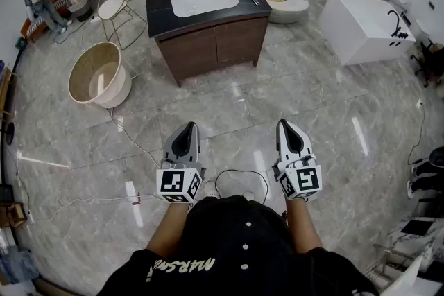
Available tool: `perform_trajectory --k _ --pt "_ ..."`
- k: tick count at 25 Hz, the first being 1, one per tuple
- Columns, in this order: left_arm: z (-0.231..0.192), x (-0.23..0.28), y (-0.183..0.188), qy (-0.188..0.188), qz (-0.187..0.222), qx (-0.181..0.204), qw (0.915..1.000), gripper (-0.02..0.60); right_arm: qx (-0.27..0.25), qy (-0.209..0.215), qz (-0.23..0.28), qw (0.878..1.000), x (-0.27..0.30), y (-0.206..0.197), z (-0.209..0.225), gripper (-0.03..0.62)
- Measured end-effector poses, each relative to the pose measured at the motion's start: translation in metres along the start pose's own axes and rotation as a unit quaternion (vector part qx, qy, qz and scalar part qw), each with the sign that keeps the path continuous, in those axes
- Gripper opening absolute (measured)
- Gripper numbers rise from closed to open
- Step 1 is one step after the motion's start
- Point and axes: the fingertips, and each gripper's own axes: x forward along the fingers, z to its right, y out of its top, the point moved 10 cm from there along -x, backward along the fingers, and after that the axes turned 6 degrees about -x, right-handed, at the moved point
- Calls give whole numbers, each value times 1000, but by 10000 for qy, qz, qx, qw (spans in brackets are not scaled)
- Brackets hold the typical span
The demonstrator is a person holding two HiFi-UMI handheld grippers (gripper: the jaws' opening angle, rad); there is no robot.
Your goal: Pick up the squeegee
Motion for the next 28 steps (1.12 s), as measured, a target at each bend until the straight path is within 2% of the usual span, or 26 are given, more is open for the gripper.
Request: perform_trajectory --k 15,28 --pt "-9 5 2 -42 2 -15 10000 18 -75 28 80 9999 11 2 -9 -5" --pt "-56 8 16 -371 70 70 9993 18 -141 -135 232 9995 42 3 -53 -5"
